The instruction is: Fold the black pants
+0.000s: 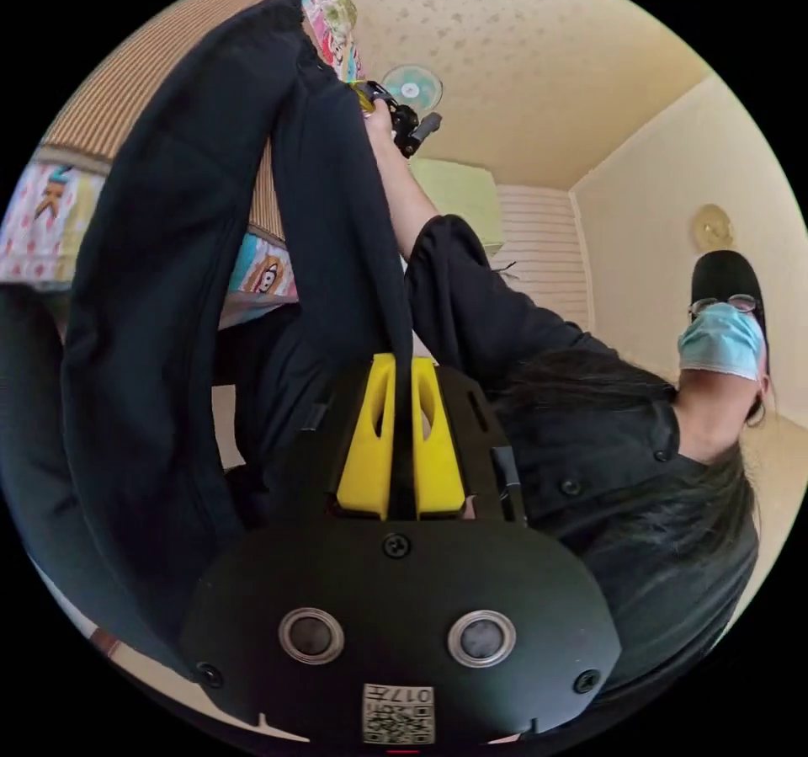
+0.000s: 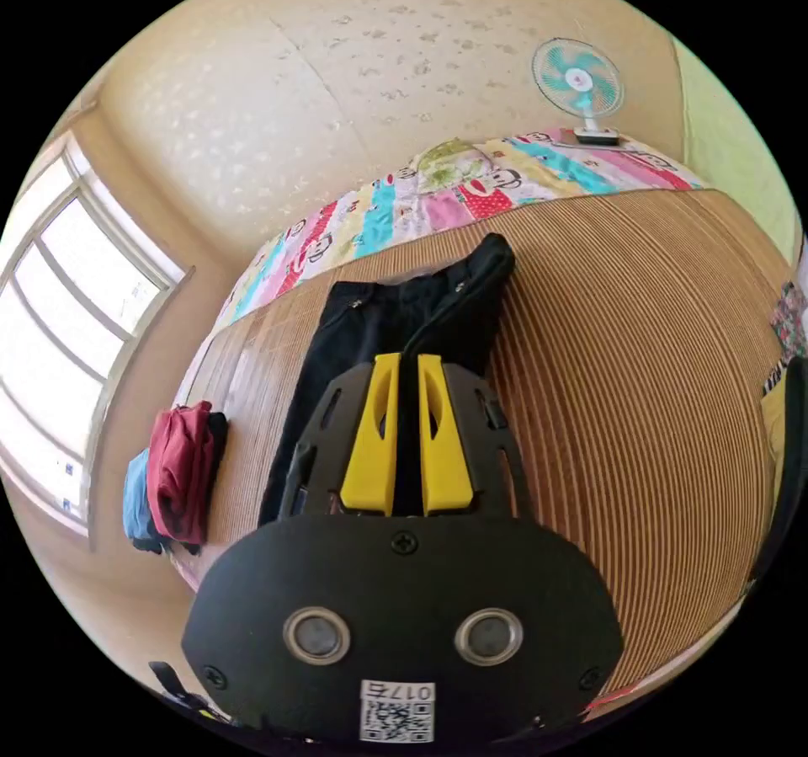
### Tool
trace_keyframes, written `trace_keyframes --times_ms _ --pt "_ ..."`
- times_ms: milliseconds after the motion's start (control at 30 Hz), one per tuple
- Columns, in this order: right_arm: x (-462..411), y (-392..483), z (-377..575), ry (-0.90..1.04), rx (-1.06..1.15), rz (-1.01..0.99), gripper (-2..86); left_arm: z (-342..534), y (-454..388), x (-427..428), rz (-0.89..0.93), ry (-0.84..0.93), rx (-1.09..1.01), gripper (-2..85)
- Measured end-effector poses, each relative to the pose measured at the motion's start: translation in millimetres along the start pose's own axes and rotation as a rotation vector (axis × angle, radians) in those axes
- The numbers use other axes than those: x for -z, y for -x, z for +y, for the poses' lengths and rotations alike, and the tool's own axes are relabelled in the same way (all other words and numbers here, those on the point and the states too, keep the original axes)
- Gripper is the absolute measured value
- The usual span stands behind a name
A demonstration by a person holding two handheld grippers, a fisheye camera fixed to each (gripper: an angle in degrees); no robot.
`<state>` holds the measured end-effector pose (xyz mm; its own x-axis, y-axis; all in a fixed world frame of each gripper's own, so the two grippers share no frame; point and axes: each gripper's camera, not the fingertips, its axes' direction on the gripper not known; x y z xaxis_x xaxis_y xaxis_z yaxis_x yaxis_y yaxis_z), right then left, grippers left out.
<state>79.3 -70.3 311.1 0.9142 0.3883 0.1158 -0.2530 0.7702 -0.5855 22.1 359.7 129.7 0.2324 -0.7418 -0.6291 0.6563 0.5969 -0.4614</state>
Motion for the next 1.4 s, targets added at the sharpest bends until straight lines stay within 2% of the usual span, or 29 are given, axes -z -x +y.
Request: trace_keyframes --times_ms 100,200,267,367,567,667,767,867,1000,1100,1200,1267,1333,1400 --pt "-42 67 -7 0.065 0.094 -0.126 5.3 26 8 51 0.050 -0.136 0.068 3.7" --pt "-107 104 5 0.248 0.130 -0.205 7.8 44 8 88 -0.009 -0.236 0.104 3.8" --pt "-122 106 21 0.287 0.102 -0.265 8.1 50 8 106 -0.092 -0.275 0.138 4.0" --pt "-99 98 57 0.260 0.073 -0.398 8.6 56 4 130 -0.250 -0.283 0.172 4.7" --pt "20 38 189 0.290 0.201 -0.391 10.1 54 4 146 -0.217 -0.194 0.161 6.0" --pt "63 -8 263 0.349 0.097 -0.420 11.1 51 -8 147 -0.268 -0.146 0.133 6.2" --pt "72 -33 327 0.456 -0.029 -0.539 11.9 49 -18 153 -0.281 -0.126 0.116 6.2" --pt "59 -34 369 0.561 -0.112 -0.668 12.6 44 -20 159 -0.257 -0.102 0.113 5.8" --pt "50 -41 383 0.659 -0.235 -0.849 10.8 37 -6 175 -0.133 -0.057 0.180 5.2" --pt "75 -51 368 0.671 -0.208 -0.877 8.3 35 -29 191 -0.108 -0.053 0.135 5.1" --pt "102 -64 356 0.650 -0.153 -0.864 7.9 33 -43 206 0.044 -0.080 0.101 5.0" --pt "113 -73 354 0.626 -0.132 -0.761 8.8 32 -37 211 0.134 -0.090 0.117 5.0" --pt "125 -88 354 0.553 -0.173 -0.657 10.4 29 -29 212 0.132 -0.074 0.163 5.0" --pt "142 -111 357 0.441 -0.318 -0.563 11.8 28 -33 212 0.110 -0.071 0.164 5.0"
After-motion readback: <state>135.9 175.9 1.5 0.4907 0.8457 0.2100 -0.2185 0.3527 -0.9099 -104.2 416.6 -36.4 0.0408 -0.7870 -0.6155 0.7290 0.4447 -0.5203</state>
